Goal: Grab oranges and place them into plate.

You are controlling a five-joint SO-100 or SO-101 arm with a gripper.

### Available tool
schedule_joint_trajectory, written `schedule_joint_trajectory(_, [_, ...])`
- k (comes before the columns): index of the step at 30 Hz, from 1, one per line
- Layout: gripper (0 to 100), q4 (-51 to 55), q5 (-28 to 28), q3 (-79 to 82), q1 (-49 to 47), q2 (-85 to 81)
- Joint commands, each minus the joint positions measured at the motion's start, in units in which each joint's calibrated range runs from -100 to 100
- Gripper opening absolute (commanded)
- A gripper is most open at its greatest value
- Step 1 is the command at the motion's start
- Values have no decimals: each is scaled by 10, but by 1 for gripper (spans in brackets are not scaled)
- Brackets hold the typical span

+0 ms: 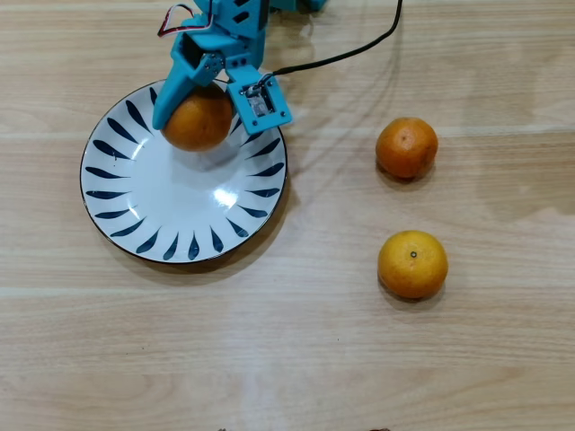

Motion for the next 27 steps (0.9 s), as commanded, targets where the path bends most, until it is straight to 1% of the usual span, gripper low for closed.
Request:
schedule_joint_trajectory(1, [35,-47,-14,26,2,-32])
schedule_joint_trajectory(6, [37,-43,-30,38,0,-32])
schedule_joint_trajectory(9, [46,-41,-44,37,-1,-33])
schedule_joint_trajectory(11, [51,-41,-49,35,-8,-35])
schedule_joint_trajectory(14, [51,-25,-56,11,-23,-58])
schedule_joint_trajectory(18, [50,62,-57,-62,-44,-103])
schedule_joint_trajectory(20, [45,122,-57,-114,-54,-116])
schedule_joint_trajectory(23, [30,206,-57,-193,-81,-124])
schedule_joint_trajectory(27, [16,303,-90,-255,-150,-128])
